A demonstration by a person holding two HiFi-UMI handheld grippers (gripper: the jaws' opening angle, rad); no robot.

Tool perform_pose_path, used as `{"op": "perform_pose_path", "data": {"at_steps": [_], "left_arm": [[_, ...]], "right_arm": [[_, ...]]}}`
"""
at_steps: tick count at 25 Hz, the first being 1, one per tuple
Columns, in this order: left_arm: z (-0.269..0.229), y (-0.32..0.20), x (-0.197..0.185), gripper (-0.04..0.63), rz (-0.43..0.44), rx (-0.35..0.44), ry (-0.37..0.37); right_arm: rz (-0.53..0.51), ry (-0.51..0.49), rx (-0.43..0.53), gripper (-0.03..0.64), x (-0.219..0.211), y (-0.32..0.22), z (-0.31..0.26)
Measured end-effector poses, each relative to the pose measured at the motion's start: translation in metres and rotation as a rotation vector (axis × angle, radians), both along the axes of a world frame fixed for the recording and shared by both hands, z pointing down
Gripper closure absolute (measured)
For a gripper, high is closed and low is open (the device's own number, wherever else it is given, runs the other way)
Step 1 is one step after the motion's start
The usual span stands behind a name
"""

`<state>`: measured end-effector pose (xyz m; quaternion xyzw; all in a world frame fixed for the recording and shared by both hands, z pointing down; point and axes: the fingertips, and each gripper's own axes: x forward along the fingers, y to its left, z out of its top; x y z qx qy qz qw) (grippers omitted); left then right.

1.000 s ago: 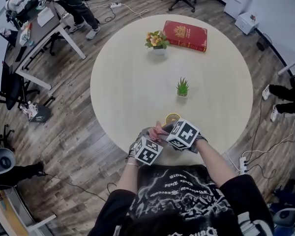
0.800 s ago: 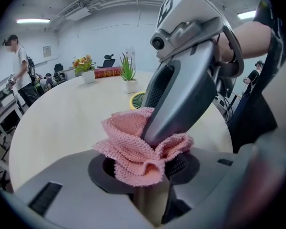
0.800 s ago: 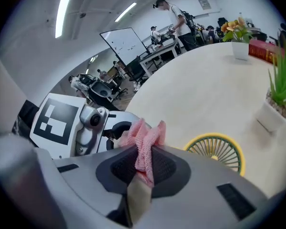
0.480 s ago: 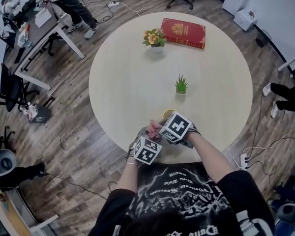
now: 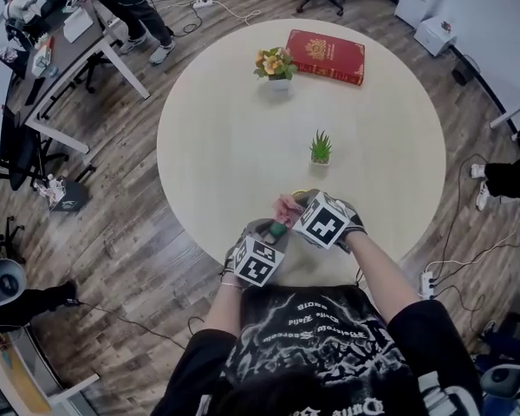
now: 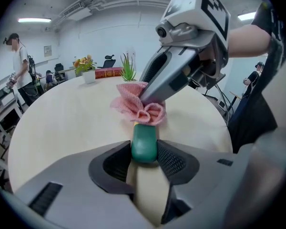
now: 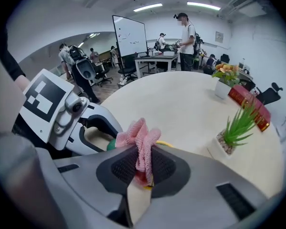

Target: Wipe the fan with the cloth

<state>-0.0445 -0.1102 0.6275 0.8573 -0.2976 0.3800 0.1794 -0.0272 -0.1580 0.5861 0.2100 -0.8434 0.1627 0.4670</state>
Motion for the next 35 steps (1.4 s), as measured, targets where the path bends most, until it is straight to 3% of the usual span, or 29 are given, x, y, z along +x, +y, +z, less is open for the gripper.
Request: {"op": "perform_pose_path", "data": {"at_steps": [12, 17, 21, 28, 35], "left_arm": [[-0.001, -0.002, 0.001, 0.404, -0.030, -0.013, 0.013], [-0.001, -0.003, 0.000, 0.403, -0.056, -0.046, 0.042], [-0.002, -0.002, -0.001, 0.403, -0.059, -0.047, 0.038], [-0.001, -0.002, -0.001, 0.403, -0.050, -0.061, 0.049], [-0.002, -0.002, 0.000, 0.403, -0.042, -0.064, 0.035]], "right_arm": [[0.129, -0.002, 0.145, 0.558, 0.014, -0.038, -0.005], [0.186, -0.011, 0.125, 0.560, 0.034, -0.048, -0.005], [0.153, -0.003, 0.110, 0.560, 0.044, -0.040, -0.006], [-0.007, 0.085, 0.127, 0.563, 0.046, -0.012, -0.004], [-0.040, 0.090, 0.105, 0.565, 0.047, 0.013, -0.002]]}}
